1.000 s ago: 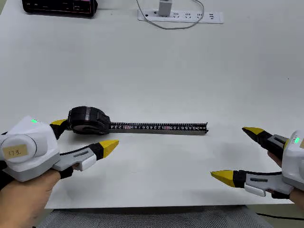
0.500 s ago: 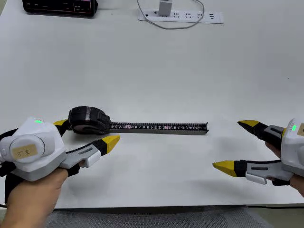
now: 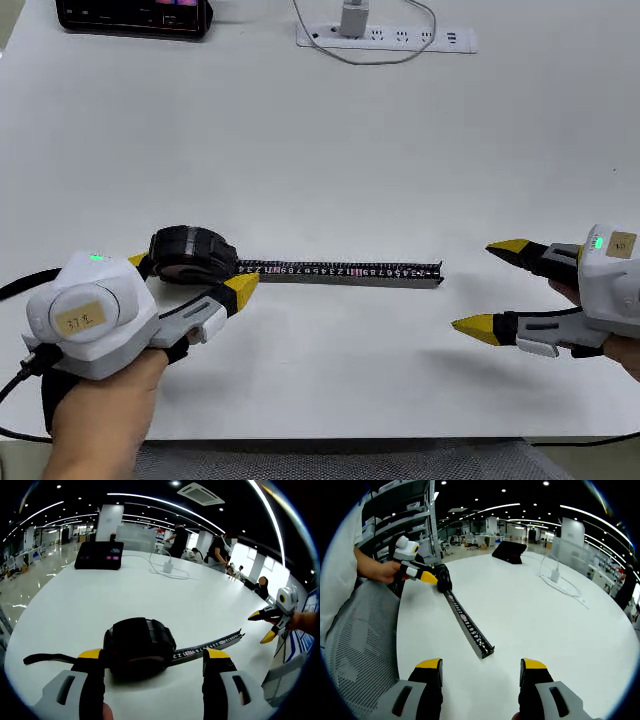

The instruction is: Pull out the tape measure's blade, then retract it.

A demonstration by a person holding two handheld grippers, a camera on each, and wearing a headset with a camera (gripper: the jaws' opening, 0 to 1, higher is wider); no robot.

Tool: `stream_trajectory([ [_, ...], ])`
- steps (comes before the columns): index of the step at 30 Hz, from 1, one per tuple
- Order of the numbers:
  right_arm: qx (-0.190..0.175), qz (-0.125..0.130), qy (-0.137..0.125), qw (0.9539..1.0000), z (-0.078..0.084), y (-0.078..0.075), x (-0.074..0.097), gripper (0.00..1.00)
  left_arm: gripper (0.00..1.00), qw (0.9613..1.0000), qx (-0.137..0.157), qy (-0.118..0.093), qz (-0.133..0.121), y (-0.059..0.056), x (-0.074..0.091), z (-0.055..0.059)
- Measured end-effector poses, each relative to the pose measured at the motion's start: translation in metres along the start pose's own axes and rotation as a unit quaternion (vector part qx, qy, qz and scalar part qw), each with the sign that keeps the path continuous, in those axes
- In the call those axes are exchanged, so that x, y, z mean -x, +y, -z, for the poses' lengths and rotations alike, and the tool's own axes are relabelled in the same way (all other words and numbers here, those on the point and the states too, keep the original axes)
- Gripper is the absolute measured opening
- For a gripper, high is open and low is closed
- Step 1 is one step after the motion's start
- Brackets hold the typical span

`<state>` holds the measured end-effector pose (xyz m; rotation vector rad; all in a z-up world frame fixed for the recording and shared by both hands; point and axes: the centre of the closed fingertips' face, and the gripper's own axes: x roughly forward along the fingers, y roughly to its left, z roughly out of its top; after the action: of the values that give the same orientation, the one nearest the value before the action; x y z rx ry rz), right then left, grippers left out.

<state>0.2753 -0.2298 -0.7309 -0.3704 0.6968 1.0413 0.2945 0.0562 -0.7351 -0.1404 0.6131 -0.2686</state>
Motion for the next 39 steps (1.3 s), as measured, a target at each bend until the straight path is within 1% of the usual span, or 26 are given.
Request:
stream_trajectory([
  [4,0.011,-0.007,0.009,0.9999,0.003,-0.004,-0.004,0.58,0.73,0.9998,0.01,-0.003,-0.014,0.003,-0.002,-0.001],
  [7,0.019,-0.012,0.015,0.9996,0.005,-0.006,-0.006,0.55,0.72,0.9998,0.008,0.0,-0.021,0.005,-0.004,0.0],
  [9,0.023,-0.018,0.019,0.9994,0.006,-0.008,-0.008,0.53,0.72,0.9995,0.017,-0.004,-0.024,0.006,-0.004,-0.001],
  [14,0.035,-0.029,0.03,0.9985,0.007,-0.009,-0.013,0.49,0.71,0.9993,0.017,-0.004,-0.032,0.008,-0.006,-0.001],
  [17,0.045,-0.039,0.039,0.9975,0.009,-0.01,-0.016,0.47,0.69,0.9989,0.026,-0.006,-0.039,0.011,-0.007,-0.001],
  [19,0.051,-0.044,0.044,0.9968,0.01,-0.011,-0.018,0.46,0.68,0.9987,0.026,-0.005,-0.042,0.012,-0.007,-0.001],
  [22,0.053,-0.046,0.045,0.9965,0.008,-0.015,-0.02,0.43,0.65,0.9985,0.029,-0.005,-0.046,0.014,-0.007,-0.002],
  [27,0.068,-0.051,0.053,0.995,0.007,-0.018,-0.026,0.4,0.62,0.9981,0.036,-0.006,-0.05,0.015,-0.007,-0.002],
  [29,0.07,-0.056,0.054,0.9946,0.006,-0.017,-0.028,0.39,0.61,0.9977,0.042,-0.007,-0.052,0.016,-0.007,-0.002],
  [35,0.085,-0.072,0.064,0.9917,0.007,-0.014,-0.035,0.35,0.59,0.9973,0.045,-0.007,-0.057,0.018,-0.008,-0.002],
  [39,0.095,-0.077,0.071,0.99,0.008,-0.014,-0.037,0.32,0.57,0.9971,0.048,-0.007,-0.058,0.019,-0.008,-0.001],
])
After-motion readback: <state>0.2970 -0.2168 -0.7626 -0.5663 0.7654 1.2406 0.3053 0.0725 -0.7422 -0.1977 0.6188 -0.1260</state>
